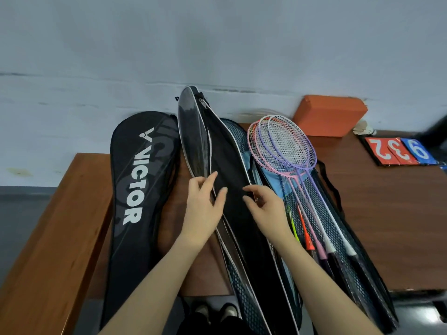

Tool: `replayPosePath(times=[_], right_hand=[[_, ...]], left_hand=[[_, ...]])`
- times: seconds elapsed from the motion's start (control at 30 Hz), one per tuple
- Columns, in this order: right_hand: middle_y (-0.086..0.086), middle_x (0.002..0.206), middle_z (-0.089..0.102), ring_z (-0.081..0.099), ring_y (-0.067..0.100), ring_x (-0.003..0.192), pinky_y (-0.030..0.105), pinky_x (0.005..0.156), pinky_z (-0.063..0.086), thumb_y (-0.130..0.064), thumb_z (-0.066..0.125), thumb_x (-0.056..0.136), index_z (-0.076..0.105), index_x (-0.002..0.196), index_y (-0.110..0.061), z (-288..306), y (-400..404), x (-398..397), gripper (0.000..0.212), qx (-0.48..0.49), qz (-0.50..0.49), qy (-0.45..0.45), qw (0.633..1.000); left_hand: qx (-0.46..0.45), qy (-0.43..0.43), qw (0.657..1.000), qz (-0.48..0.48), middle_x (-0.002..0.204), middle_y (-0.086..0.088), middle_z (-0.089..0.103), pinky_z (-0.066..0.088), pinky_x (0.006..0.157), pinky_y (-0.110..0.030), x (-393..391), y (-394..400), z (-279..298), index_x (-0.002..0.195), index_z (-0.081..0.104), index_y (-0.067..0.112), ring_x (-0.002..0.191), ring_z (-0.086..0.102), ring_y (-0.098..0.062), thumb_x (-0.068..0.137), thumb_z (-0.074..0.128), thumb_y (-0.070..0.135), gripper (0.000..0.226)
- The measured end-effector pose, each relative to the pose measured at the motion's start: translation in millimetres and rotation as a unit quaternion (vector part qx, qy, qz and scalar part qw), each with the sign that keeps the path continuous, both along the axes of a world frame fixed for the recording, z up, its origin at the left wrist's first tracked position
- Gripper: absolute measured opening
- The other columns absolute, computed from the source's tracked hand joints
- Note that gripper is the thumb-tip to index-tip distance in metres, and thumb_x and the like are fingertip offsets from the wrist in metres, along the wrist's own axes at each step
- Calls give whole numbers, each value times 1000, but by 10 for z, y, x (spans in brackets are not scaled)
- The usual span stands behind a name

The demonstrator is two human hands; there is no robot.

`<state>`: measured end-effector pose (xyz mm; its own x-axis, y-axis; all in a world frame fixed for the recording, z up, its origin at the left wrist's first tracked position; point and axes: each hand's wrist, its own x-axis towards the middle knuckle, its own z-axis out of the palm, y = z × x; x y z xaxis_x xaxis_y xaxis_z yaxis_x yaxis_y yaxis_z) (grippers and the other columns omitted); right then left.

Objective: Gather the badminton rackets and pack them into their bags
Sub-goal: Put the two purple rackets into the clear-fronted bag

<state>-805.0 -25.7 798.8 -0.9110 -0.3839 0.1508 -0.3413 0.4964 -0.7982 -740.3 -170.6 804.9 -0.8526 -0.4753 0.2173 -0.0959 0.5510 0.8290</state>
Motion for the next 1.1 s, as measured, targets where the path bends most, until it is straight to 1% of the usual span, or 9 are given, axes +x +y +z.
replayPosePath(times=[0.07,0.1,0.23,0.47,0.6,0.77,0.83,0.93,1.1], right_hand=[[-9,97,62,56,3,85,15,78,43,-12,63,86,64,105,-19,-17,-25,-16,20,8,2,4,1000],[-8,96,62,54,2,83,12,76,42,-12,62,86,64,106,-19,-27,-28,-33,21,11,-1,9,1000],[-3,92,63,53,5,78,9,70,39,-10,60,87,65,108,-17,-63,34,-136,23,6,-34,47,998],[-6,93,62,56,8,83,11,76,41,-6,58,87,65,106,-16,-258,197,-468,22,-27,-47,0,999],[-5,95,60,54,8,88,12,78,40,-2,57,86,65,106,-12,-379,340,-667,23,-34,-57,-20,998],[-10,90,51,49,-3,78,4,73,36,-3,58,87,64,110,-14,-487,521,-853,26,-42,15,-45,998],[-7,93,50,50,-4,80,8,73,38,-8,57,88,63,111,-16,-538,715,-963,24,-49,0,-48,998],[-1,98,53,54,8,82,24,74,43,-14,55,91,62,113,-12,-616,1098,-1163,23,-26,-59,-51,997],[10,108,57,53,28,101,41,83,46,-22,53,92,59,119,-12,-858,1640,-1455,29,107,-132,-43,984]], left_hand=[[-20,-33,999,-8,116,3,38,42,78,-18,-9,-18,-45,136,42,22,84,43,0,85,64,31,56],[-29,-35,999,-9,118,3,39,42,79,-19,-24,-28,-50,136,41,21,87,42,1,85,64,28,57],[-21,8,1000,-17,115,3,40,33,80,0,-109,-45,-31,137,41,13,88,42,4,86,57,4,54],[4,-5,1000,-19,111,2,43,35,80,-3,-456,86,-39,136,45,16,85,46,-4,88,54,3,50],[6,-15,1000,-14,107,4,43,36,71,-3,-632,278,-59,134,46,17,71,45,0,89,53,2,48],[-16,-47,999,-2,105,3,44,35,69,-8,-852,545,-205,131,50,13,69,46,4,87,55,1,46],[-4,-50,998,24,104,2,47,35,70,-5,-883,658,-267,128,54,11,69,45,4,86,54,-2,44],[9,-55,997,58,103,2,49,34,71,-2,-902,779,-336,124,58,12,68,44,2,85,55,-2,41],[9,-63,994,93,102,3,52,35,73,-2,-991,900,-368,121,60,14,72,47,2,84,58,-2,41]])
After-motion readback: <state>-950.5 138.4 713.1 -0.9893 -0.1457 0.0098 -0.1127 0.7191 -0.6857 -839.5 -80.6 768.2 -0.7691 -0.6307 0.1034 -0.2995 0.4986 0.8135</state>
